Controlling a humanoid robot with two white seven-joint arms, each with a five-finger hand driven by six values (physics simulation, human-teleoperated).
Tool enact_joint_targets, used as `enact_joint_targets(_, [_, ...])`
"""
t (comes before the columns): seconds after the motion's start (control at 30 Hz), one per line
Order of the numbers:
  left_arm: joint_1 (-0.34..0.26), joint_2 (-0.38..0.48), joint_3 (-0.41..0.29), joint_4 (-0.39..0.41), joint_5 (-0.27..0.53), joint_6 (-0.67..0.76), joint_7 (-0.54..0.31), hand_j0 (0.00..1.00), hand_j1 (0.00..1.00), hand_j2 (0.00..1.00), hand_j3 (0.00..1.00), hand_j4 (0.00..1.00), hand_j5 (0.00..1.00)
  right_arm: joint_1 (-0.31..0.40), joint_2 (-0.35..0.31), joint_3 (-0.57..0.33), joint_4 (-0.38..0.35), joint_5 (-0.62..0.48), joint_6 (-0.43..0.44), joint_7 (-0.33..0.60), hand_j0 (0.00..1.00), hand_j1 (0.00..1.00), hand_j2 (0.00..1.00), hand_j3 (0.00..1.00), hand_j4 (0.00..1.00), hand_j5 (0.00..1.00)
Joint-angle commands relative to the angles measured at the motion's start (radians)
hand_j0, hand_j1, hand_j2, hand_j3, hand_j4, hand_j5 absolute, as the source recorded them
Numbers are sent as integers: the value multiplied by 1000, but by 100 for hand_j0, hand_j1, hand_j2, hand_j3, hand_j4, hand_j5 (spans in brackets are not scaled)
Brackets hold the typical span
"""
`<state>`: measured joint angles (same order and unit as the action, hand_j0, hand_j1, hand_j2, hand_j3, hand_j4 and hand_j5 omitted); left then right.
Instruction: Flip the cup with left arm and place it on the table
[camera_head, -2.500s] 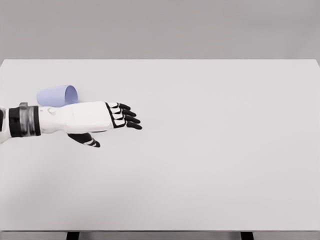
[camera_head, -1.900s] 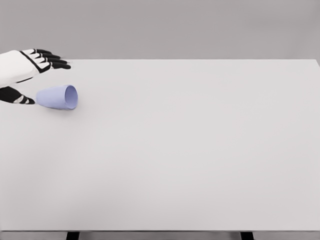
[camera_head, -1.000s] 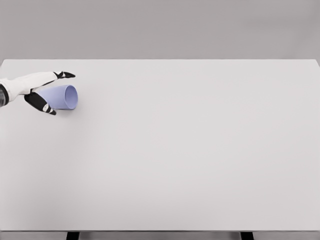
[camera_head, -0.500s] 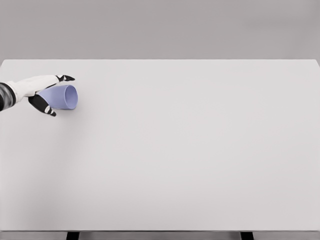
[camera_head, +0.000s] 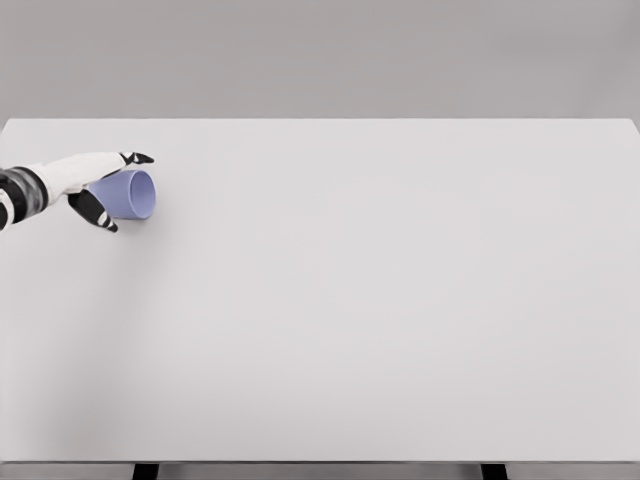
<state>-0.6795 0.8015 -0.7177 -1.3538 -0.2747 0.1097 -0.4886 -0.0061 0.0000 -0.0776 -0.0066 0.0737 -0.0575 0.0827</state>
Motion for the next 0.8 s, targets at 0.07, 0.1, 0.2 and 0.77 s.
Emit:
enact_joint_targets(0.07, [-11,-34,0,53,-21,-2,1,100,100,100,100,100,100,0,0,-1,0,0,1,0,100,100,100,100,100,100])
enact_joint_targets(0.1, [-11,-41,-2,58,-31,-2,1,100,100,100,100,100,100,0,0,-1,0,0,1,0,100,100,100,100,100,100])
enact_joint_targets(0.2, [-11,-42,-11,59,-34,-2,1,100,100,100,100,100,100,0,0,-1,0,0,1,0,100,100,100,100,100,100])
enact_joint_targets(0.77, [-12,-67,-20,85,-47,-4,8,57,57,57,57,57,57,0,0,-1,0,0,1,0,100,100,100,100,100,100])
